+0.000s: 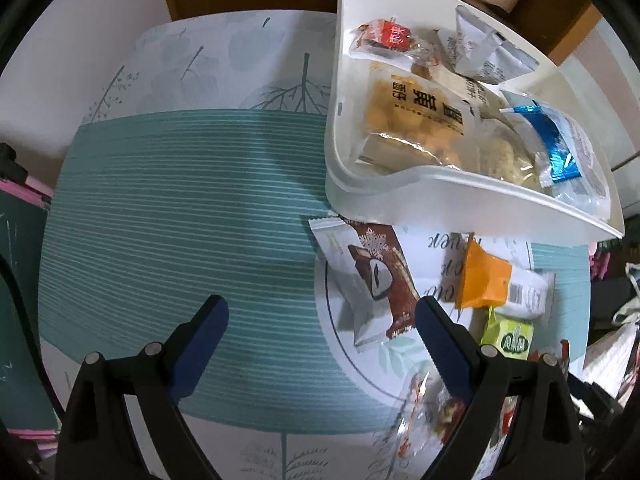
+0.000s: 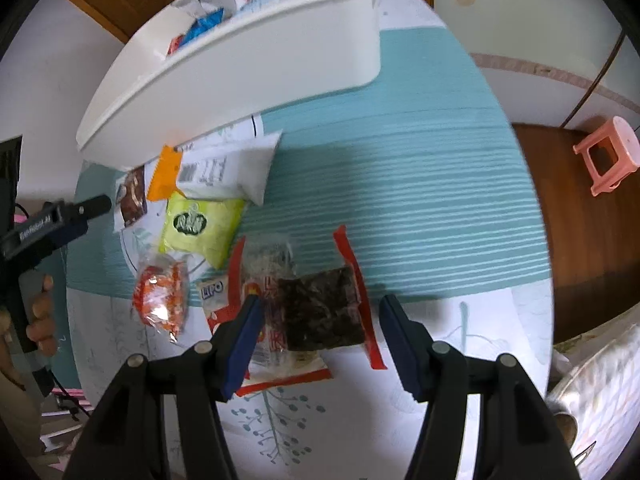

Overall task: Organize snacks
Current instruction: 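Grasp the brown chocolate wrapper with the left tool while the right tool grasps the dark clear bag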

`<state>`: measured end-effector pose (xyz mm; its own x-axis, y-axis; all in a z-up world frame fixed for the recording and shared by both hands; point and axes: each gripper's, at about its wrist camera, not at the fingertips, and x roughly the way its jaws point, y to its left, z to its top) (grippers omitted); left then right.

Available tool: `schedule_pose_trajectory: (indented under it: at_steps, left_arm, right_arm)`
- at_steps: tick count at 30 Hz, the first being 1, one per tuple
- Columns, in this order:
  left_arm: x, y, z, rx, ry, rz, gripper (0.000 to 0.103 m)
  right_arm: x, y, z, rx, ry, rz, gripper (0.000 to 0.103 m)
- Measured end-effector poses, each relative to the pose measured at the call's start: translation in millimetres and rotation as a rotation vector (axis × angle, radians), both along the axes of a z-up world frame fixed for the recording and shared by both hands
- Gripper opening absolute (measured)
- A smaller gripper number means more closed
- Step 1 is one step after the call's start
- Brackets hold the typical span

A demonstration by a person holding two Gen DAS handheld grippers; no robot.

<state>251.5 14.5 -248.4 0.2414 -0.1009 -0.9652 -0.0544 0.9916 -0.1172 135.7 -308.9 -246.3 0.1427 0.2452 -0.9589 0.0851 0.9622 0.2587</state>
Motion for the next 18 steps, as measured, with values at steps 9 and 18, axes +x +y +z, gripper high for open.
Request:
schedule_pose_trajectory:
  at_steps: [9,18]
  left_arm:
    - [10,-19,-7,-0.008,0.006,0.031,0.094]
    - [6,-55,-16,0.097,0.003,-0.006,0.052]
  right_arm:
    - [-2,18,0,-0.043,-0.053,0.092,0.048]
    - [-15,19,2,-0.03,-0.054,0.095,0.045]
